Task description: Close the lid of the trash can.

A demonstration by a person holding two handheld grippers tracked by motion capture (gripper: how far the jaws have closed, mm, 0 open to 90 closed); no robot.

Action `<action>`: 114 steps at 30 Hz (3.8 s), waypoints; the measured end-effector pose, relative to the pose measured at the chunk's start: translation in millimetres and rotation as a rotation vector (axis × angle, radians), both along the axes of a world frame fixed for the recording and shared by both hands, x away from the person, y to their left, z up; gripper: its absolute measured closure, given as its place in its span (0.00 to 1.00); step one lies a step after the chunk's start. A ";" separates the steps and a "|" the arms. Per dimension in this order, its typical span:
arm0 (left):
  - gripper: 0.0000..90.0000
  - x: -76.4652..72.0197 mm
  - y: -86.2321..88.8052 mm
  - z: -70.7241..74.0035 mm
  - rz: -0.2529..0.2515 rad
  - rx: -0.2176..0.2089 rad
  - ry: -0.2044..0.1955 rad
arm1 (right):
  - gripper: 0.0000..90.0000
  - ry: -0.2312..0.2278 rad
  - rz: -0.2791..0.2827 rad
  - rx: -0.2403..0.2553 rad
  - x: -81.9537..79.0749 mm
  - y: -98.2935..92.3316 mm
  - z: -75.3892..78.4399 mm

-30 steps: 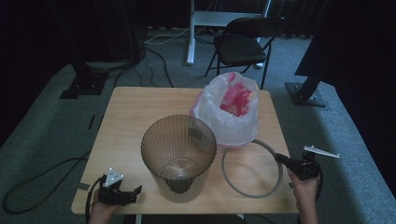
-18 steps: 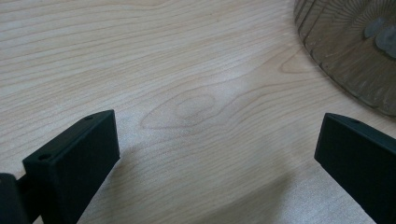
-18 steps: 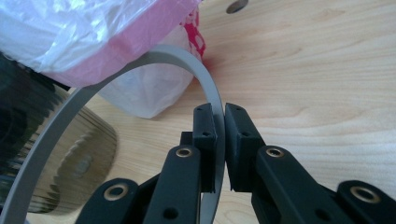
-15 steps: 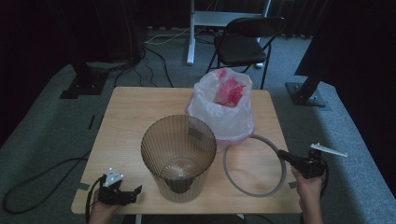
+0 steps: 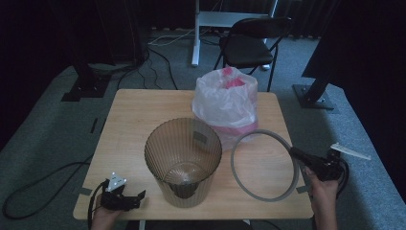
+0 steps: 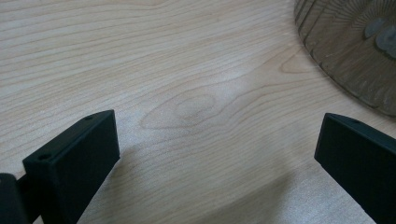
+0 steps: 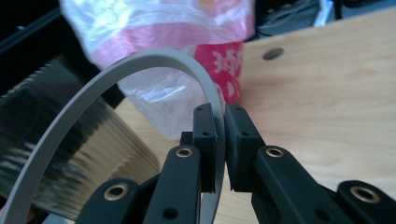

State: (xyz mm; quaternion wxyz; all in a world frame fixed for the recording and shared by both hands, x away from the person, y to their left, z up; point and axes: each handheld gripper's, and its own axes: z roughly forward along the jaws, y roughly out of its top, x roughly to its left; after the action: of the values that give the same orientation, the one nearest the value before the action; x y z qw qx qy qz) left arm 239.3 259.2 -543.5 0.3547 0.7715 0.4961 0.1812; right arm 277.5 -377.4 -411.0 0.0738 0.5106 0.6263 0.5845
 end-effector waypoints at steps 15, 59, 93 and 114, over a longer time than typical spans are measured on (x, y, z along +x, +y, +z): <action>0.00 0.0 0.2 -0.1 -0.001 -0.002 0.000 | 0.93 -0.131 0.096 0.077 6.3 21.5 46.5; 0.00 -0.2 1.2 -0.4 -0.006 -0.008 0.005 | 0.93 -0.153 0.436 -0.041 94.1 193.5 122.7; 0.00 -0.4 1.2 -0.6 -0.013 -0.006 0.006 | 0.92 -0.004 0.556 -0.078 119.3 244.5 83.0; 0.00 -0.2 0.6 -0.9 -0.013 -0.004 0.008 | 0.16 -0.067 0.481 -0.238 103.6 241.5 87.0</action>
State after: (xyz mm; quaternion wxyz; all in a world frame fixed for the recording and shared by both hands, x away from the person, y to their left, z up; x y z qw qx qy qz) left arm 239.1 259.8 -544.3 0.3555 0.7747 0.4928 0.1750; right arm 381.0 -135.9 -324.1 0.0130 0.3153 0.7910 0.5241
